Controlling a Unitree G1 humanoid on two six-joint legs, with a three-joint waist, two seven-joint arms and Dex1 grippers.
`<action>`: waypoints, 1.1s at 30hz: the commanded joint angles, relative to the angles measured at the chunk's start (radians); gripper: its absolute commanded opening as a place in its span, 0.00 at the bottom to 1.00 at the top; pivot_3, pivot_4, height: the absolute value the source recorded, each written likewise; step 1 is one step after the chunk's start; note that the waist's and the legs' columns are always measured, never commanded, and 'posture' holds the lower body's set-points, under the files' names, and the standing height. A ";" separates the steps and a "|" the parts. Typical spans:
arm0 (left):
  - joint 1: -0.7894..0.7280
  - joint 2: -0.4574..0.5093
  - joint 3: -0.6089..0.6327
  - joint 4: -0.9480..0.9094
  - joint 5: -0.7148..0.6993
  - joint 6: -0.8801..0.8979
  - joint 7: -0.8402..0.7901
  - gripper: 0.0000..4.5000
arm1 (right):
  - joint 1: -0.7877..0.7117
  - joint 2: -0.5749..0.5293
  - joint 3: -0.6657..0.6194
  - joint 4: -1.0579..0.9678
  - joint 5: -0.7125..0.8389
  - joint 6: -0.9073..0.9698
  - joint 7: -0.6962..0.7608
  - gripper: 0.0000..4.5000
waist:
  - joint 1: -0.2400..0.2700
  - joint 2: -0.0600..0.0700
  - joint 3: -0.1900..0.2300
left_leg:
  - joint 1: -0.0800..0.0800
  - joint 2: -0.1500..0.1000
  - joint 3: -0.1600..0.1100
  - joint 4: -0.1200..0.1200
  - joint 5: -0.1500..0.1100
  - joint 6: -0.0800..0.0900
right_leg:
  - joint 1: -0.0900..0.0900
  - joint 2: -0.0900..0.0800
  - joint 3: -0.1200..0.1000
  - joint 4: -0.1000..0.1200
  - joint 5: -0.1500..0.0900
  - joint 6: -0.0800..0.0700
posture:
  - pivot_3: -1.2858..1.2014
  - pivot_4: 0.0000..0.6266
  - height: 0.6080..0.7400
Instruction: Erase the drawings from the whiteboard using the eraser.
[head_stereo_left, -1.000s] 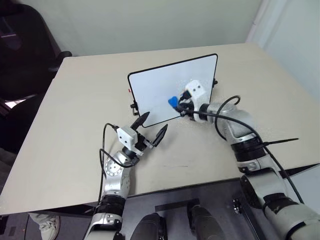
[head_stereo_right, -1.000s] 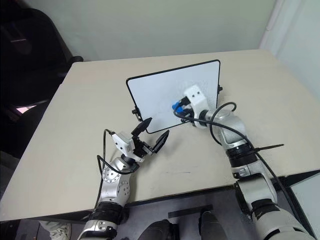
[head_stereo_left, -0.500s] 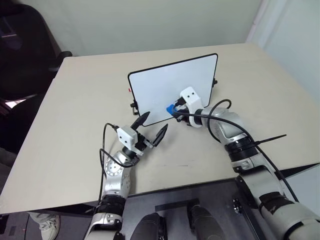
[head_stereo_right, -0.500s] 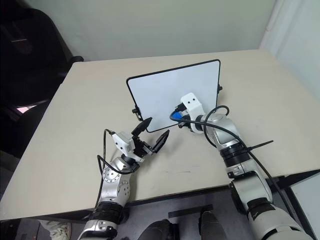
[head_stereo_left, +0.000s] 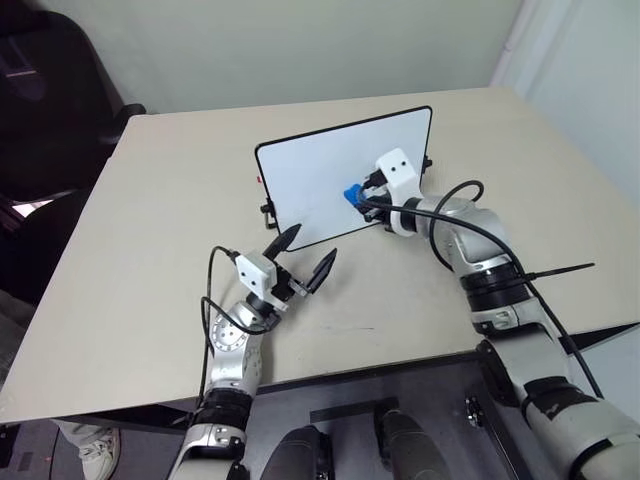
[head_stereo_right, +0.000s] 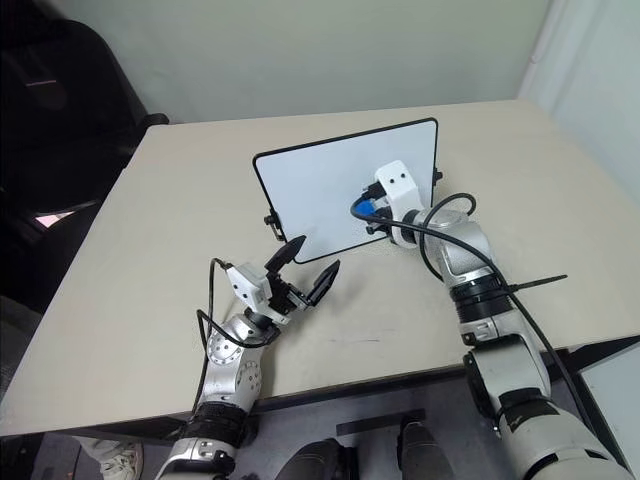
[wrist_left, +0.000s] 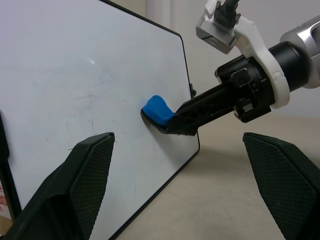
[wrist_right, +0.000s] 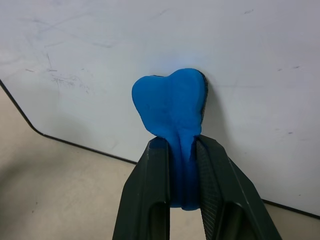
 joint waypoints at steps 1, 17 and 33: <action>-0.006 -0.009 -0.006 0.011 -0.004 -0.020 -0.003 1.00 | -0.048 -0.010 -0.031 -0.031 -0.016 -0.030 -0.030 0.10 | 0.000 0.000 0.000 | 0.000 0.000 0.000 0.000 0.000 0.000 | 0.000 0.000 0.000 0.000 0.000 0.000 | 0.52 0.24 0.90; -0.012 -0.004 -0.003 0.010 -0.007 -0.029 -0.002 1.00 | -0.031 0.032 0.017 0.090 -0.050 0.012 -0.021 0.10 | 0.001 0.000 0.000 | 0.000 0.000 0.000 0.000 0.001 0.004 | 0.000 0.000 0.000 -0.001 0.004 0.000 | 0.52 0.24 0.90; -0.024 -0.008 -0.008 0.022 -0.017 -0.018 -0.019 1.00 | -0.056 -0.101 -0.111 0.099 -0.064 0.039 -0.127 0.10 | 0.007 0.000 0.000 | -0.002 0.000 0.000 0.000 0.002 0.004 | 0.000 -0.001 0.000 -0.002 0.005 0.000 | 0.52 0.24 0.90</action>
